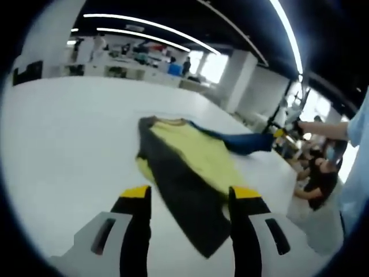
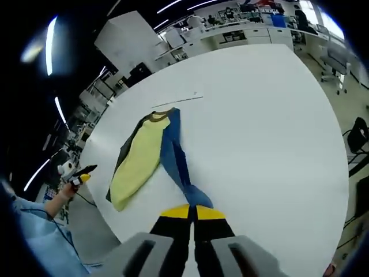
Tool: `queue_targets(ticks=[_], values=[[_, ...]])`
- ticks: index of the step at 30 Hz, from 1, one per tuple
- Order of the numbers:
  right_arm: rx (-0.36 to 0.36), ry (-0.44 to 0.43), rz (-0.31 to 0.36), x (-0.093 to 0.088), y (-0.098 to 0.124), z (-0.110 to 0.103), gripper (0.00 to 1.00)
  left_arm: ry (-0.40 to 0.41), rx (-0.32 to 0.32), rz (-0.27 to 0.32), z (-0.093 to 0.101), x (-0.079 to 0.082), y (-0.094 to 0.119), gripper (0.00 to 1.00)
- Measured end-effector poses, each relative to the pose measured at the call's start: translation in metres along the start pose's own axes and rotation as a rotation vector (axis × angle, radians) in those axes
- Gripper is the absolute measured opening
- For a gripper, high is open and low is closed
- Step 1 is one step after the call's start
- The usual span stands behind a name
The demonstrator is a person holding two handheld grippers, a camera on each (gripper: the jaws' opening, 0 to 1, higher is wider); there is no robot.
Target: Fold the garment on the visible template until the final outline fits inside the template.
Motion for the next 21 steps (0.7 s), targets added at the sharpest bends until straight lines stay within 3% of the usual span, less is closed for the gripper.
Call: queue_targets(ticks=[6, 16, 21], values=[[-0.016, -0.047, 0.009, 0.011, -0.002, 0.033, 0.00, 0.001, 0.020, 0.002, 0.003, 0.003, 0.002, 0.50], [-0.036, -0.026, -0.015, 0.019, -0.005, 0.052, 0.00, -0.020, 0.033, -0.013, 0.006, 0.009, 0.000, 0.50], [-0.045, -0.036, -0.041, 0.020, -0.005, 0.079, 0.00, -0.017, 0.030, -0.027, 0.007, 0.008, -0.005, 0.50]])
Point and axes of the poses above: the point that each gripper's makers call its tool centre point, and the gripper's own axes: y roughly backward along the fingers, z roughly to its right, x roughly out of its top, the point moved 7 cm from there along y, roughly backward along the fingers, and after that the axes turned 5 degrees about y, right-handed, at the moved point
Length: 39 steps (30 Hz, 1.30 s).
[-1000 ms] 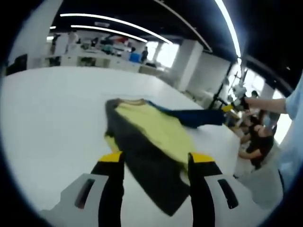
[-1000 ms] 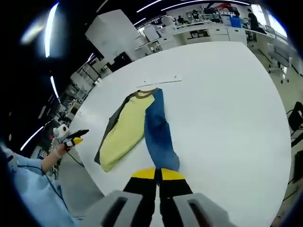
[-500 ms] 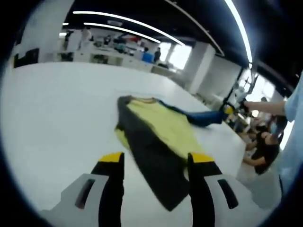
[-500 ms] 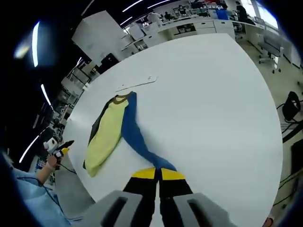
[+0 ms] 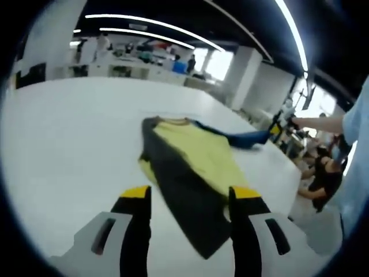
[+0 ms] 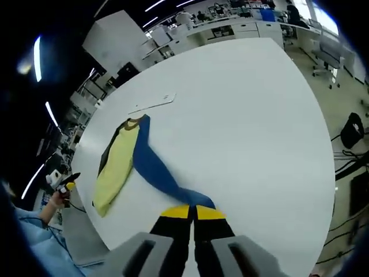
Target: Fold the garment on the visible template until the final outline fits inside the template.
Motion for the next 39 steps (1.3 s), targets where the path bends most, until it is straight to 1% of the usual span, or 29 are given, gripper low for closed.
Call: queue_targets(ticks=[3, 4, 6, 10, 12, 17, 18, 19, 21, 22, 23, 24, 26, 32, 36, 38, 39], values=[[-0.007, -0.004, -0.011, -0.001, 0.002, 0.003, 0.00, -0.002, 0.000, -0.004, 0.000, 0.000, -0.002, 0.50], [-0.013, -0.001, -0.010, -0.002, 0.003, -0.001, 0.00, 0.000, -0.001, -0.003, 0.000, 0.001, -0.003, 0.50], [-0.017, -0.005, -0.009, -0.001, 0.003, 0.002, 0.00, 0.004, 0.001, 0.000, 0.000, 0.001, -0.004, 0.50], [-0.037, -0.002, -0.019, 0.001, -0.003, 0.011, 0.00, 0.014, 0.004, -0.003, 0.001, 0.000, -0.007, 0.50], [-0.045, -0.013, -0.030, 0.002, -0.006, 0.015, 0.00, 0.018, 0.006, -0.010, 0.001, -0.002, -0.010, 0.50], [-0.066, -0.015, -0.029, 0.003, -0.010, 0.019, 0.00, 0.034, 0.009, -0.022, 0.003, -0.005, -0.016, 0.50], [-0.069, -0.023, -0.032, 0.021, -0.017, 0.046, 0.00, 0.037, 0.010, -0.021, 0.003, -0.005, -0.018, 0.50], [-0.073, -0.021, -0.036, 0.023, -0.018, 0.049, 0.00, 0.039, 0.011, -0.021, 0.003, -0.005, -0.019, 0.50], [-0.102, -0.026, -0.045, 0.023, -0.017, 0.054, 0.00, 0.044, 0.013, -0.021, 0.003, -0.004, -0.022, 0.50], [-0.109, -0.026, -0.046, 0.019, -0.018, 0.049, 0.00, 0.045, 0.013, -0.022, 0.003, -0.004, -0.023, 0.50], [-0.114, -0.031, -0.044, 0.019, -0.018, 0.050, 0.00, 0.046, 0.014, -0.023, 0.003, -0.004, -0.024, 0.50], [-0.122, -0.045, -0.047, 0.025, -0.021, 0.059, 0.00, 0.049, 0.017, -0.023, 0.003, -0.004, -0.025, 0.50], [-0.139, -0.053, -0.048, 0.031, -0.027, 0.070, 0.00, 0.054, 0.019, -0.020, 0.004, -0.003, -0.026, 0.50], [-0.150, -0.062, -0.058, 0.028, -0.028, 0.069, 0.00, 0.059, 0.018, -0.023, 0.005, -0.001, -0.031, 0.50], [-0.174, -0.070, -0.091, 0.024, -0.029, 0.072, 0.00, 0.061, 0.018, -0.018, 0.007, 0.001, -0.034, 0.50], [-0.183, -0.072, -0.101, 0.028, -0.036, 0.084, 0.00, 0.063, 0.017, -0.018, 0.008, 0.000, -0.034, 0.50], [-0.182, -0.072, -0.103, 0.028, -0.037, 0.087, 0.00, 0.062, 0.018, -0.020, 0.009, 0.000, -0.034, 0.50]])
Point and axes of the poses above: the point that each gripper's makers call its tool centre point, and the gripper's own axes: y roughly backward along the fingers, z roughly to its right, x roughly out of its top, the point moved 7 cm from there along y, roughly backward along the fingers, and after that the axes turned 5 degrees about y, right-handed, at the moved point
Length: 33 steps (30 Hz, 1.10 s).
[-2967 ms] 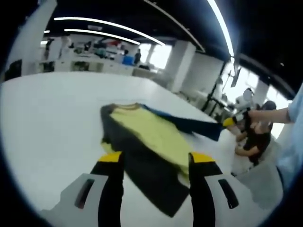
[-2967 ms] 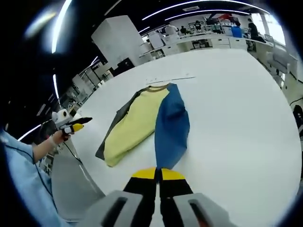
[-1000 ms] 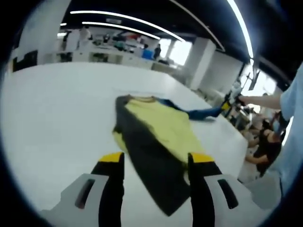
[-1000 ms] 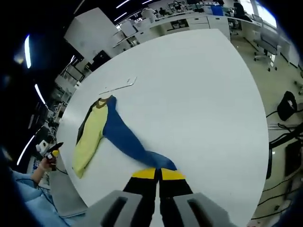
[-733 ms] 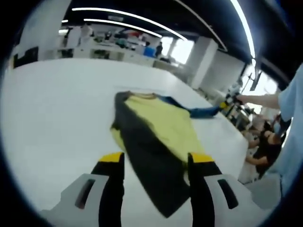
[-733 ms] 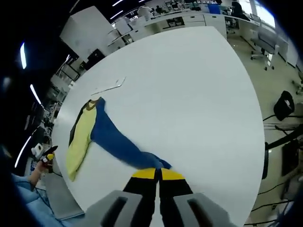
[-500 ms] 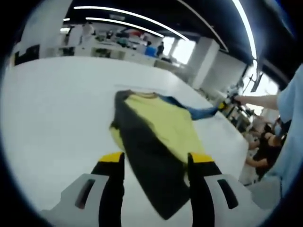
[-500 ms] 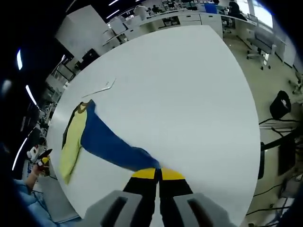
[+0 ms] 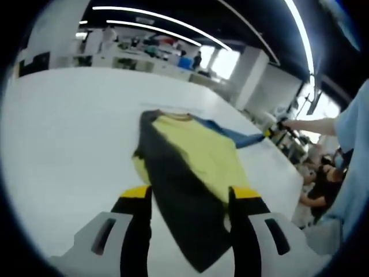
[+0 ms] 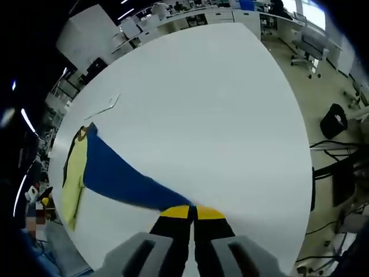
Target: Fold the garment on the visible template until the final outline fits inside the template.
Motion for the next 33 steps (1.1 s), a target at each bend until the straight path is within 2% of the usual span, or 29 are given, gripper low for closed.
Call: queue_targets(ticks=[2, 4, 11, 16, 20, 22, 24, 28, 32, 33], values=[[0.001, -0.008, 0.000, -0.003, 0.006, -0.003, 0.00, 0.003, 0.001, -0.001, 0.000, -0.001, 0.000, 0.50], [0.002, -0.007, 0.001, -0.001, 0.000, 0.002, 0.00, 0.006, 0.001, -0.002, 0.001, -0.003, 0.001, 0.50], [-0.002, -0.002, -0.005, 0.002, 0.008, 0.004, 0.00, 0.011, 0.005, -0.001, 0.002, -0.004, 0.003, 0.50], [0.002, -0.011, -0.042, -0.006, 0.000, -0.001, 0.00, 0.011, 0.006, 0.001, 0.003, -0.004, 0.004, 0.50], [0.005, -0.008, -0.070, -0.010, 0.007, 0.003, 0.00, 0.018, 0.003, 0.002, 0.003, -0.005, 0.004, 0.50], [0.000, -0.005, -0.069, -0.010, 0.007, 0.004, 0.00, 0.018, 0.002, 0.000, 0.003, -0.005, 0.003, 0.50], [-0.002, -0.005, -0.066, -0.009, -0.002, 0.007, 0.00, 0.019, -0.001, 0.000, 0.004, -0.006, 0.003, 0.50], [-0.009, 0.017, -0.059, -0.011, 0.002, 0.009, 0.00, 0.017, -0.005, -0.001, 0.005, -0.005, 0.003, 0.50], [-0.013, 0.064, -0.038, -0.007, 0.005, 0.013, 0.00, 0.020, -0.004, 0.005, 0.005, -0.004, 0.004, 0.50], [-0.030, 0.090, -0.019, -0.010, 0.003, 0.005, 0.02, 0.020, -0.004, 0.007, 0.005, -0.005, 0.004, 0.50]])
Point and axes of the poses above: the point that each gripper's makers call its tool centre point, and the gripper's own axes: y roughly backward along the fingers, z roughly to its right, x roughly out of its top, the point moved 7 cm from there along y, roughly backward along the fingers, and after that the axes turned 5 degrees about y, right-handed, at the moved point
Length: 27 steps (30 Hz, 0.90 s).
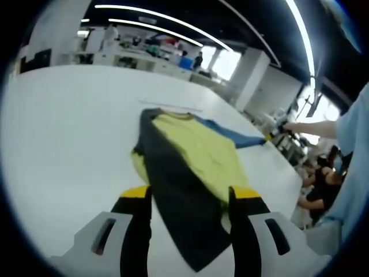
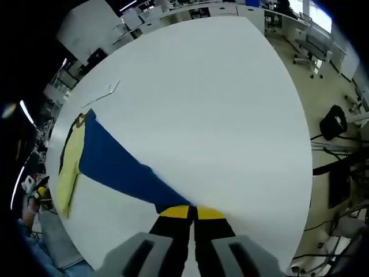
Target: Fold the garment on the visible template until the final outline fits inside the template.
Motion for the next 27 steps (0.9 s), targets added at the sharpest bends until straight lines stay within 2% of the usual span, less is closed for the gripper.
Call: queue_targets(ticks=[1, 2, 4, 6, 7, 10, 12, 16, 19, 20, 23, 27], values=[[-0.020, 0.017, 0.015, 0.001, 0.001, 0.001, 0.06, 0.001, -0.001, -0.001, 0.000, 0.000, 0.000, 0.50], [0.001, 0.019, 0.013, -0.007, 0.006, -0.010, 0.08, 0.001, -0.001, -0.002, 0.000, -0.001, 0.000, 0.50], [0.004, 0.019, 0.018, -0.010, 0.010, -0.014, 0.11, 0.003, -0.003, -0.002, 0.000, -0.002, 0.001, 0.50], [-0.032, 0.079, 0.070, -0.004, 0.008, -0.007, 0.23, 0.008, -0.005, 0.000, 0.000, -0.003, 0.000, 0.50], [-0.025, 0.086, 0.070, -0.009, 0.012, -0.010, 0.25, 0.009, -0.006, -0.001, 0.000, -0.004, 0.000, 0.50], [-0.027, 0.096, 0.080, -0.021, 0.022, -0.027, 0.24, 0.014, -0.011, 0.000, 0.001, -0.006, -0.001, 0.50], [-0.021, 0.108, 0.094, -0.015, 0.021, -0.024, 0.24, 0.017, -0.015, 0.003, 0.002, -0.007, -0.001, 0.50], [-0.028, 0.125, 0.110, -0.026, 0.023, -0.024, 0.20, 0.018, -0.023, 0.007, 0.002, -0.007, -0.003, 0.50], [-0.009, 0.126, 0.124, -0.035, 0.022, -0.036, 0.20, 0.025, -0.027, 0.012, 0.003, -0.007, -0.004, 0.50], [-0.010, 0.138, 0.139, -0.028, 0.017, -0.031, 0.19, 0.026, -0.029, 0.013, 0.003, -0.008, -0.004, 0.50], [-0.019, 0.188, 0.166, -0.029, 0.015, -0.036, 0.18, 0.029, -0.030, 0.012, 0.003, -0.009, -0.004, 0.50], [-0.045, 0.245, 0.165, -0.030, 0.005, -0.040, 0.14, 0.039, -0.029, 0.021, 0.004, -0.009, -0.001, 0.50]])
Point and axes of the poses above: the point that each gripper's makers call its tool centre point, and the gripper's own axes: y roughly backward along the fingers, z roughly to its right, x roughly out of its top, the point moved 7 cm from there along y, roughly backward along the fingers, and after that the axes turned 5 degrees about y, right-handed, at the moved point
